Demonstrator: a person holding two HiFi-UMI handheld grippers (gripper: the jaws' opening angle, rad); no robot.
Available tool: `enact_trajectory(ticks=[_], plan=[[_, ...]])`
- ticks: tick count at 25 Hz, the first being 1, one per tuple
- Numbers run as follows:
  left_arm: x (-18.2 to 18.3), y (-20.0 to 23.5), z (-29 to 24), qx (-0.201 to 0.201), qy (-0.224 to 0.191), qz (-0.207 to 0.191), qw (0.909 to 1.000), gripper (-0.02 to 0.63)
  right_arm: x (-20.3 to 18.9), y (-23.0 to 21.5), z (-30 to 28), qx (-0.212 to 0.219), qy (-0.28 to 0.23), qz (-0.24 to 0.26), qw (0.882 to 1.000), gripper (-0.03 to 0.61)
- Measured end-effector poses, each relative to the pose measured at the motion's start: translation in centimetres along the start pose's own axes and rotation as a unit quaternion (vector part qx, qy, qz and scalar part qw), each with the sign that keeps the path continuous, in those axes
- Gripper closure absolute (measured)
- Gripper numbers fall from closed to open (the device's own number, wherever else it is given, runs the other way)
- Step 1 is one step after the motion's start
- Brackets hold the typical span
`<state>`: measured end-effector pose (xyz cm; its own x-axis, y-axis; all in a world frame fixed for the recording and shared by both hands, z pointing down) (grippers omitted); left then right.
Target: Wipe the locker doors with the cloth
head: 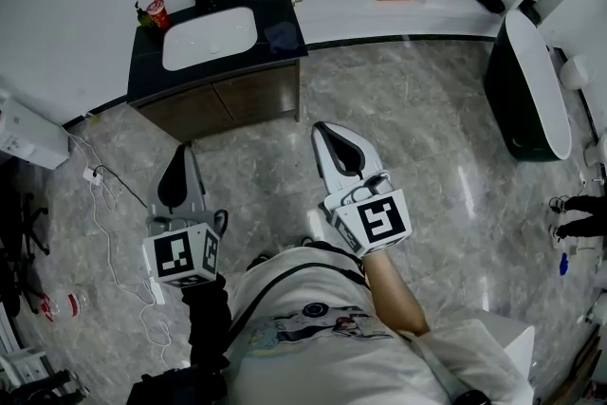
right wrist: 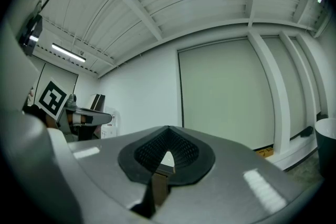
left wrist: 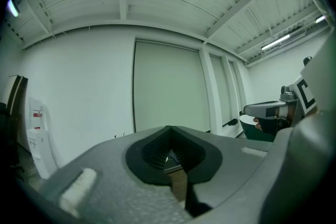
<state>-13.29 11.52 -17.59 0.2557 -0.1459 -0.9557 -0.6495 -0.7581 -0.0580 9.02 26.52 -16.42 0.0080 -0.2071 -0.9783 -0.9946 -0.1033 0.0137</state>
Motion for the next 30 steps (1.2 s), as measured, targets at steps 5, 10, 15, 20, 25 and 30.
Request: enact_trajectory(ticks=[5,10,15,20,25,30], plan=[[0.6,-1.2,-1.0,0.006,0.018,-0.008,0.9998,0.612,-0.3,-1.9,0.1,0.015,0.006,0.001,1.000,0.574],[0.3,-1.5,-2.4,0.021,0.030,-0.004,0.9993,0.612,-0.8,-3.7,-0.9,0.028,0.012,0.002,1.000,0.574],[-0.5,0.0,-4.3,0.028,0.043,-0.004,0.9987,0.612,-1.1,-4.5,-3.5,0.032,0.020,-0.007,0.999,0.574],[-0.8,3.2,-8.5,0.022,0.060,0.000,0.9979,0.612,-1.5,-5.1,-8.3,0.025,0.018,-0.011,0.999,0.574],[-0.2,7.5,-15.4,0.003,0.050,0.000,0.9987,0.612,-1.2,-5.9,-15.7,0.013,0.023,-0.006,1.000,0.574],[1.0,11.0,-21.5,-0.027,0.053,-0.011,0.9982,0.612,-0.2,-5.8,-22.7,0.012,0.039,-0.002,0.999,0.574]])
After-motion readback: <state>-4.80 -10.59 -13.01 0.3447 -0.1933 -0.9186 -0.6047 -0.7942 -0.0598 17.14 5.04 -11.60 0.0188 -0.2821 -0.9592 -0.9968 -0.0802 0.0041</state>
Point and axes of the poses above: the fingertips, and each gripper's own axes: z backward along the fingers, y to its left, x out of its top, the point moved 8 cm from there along z, backward along the fingers, and after that the axes turned 14 degrees about y, right-handed, at the moved point
